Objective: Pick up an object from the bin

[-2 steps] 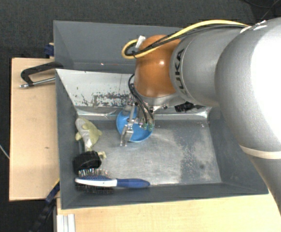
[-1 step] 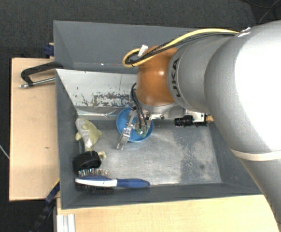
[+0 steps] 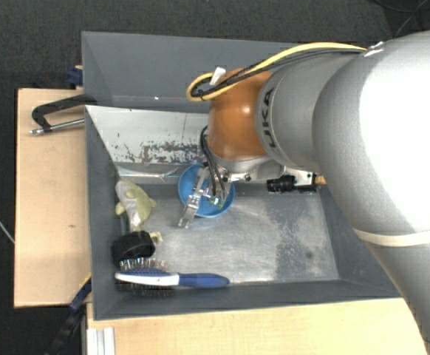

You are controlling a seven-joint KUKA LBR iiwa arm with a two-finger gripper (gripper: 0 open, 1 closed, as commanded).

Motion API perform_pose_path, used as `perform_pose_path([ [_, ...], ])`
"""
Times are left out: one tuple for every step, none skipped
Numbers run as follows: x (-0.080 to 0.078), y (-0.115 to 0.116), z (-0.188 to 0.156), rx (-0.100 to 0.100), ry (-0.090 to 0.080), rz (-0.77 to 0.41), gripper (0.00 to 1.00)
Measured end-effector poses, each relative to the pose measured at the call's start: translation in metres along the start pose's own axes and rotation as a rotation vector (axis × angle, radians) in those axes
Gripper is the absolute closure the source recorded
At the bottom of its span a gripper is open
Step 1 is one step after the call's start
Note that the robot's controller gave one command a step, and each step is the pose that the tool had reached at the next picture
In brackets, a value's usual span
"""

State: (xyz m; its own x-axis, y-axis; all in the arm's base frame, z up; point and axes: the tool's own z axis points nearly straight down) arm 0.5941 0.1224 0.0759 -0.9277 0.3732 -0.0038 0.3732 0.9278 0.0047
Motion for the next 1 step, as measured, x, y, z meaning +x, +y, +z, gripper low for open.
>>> perform_pose_path([
  [0.0044, 0.0019, -0.0014, 0.005, 0.019, -0.004, 1.00],
])
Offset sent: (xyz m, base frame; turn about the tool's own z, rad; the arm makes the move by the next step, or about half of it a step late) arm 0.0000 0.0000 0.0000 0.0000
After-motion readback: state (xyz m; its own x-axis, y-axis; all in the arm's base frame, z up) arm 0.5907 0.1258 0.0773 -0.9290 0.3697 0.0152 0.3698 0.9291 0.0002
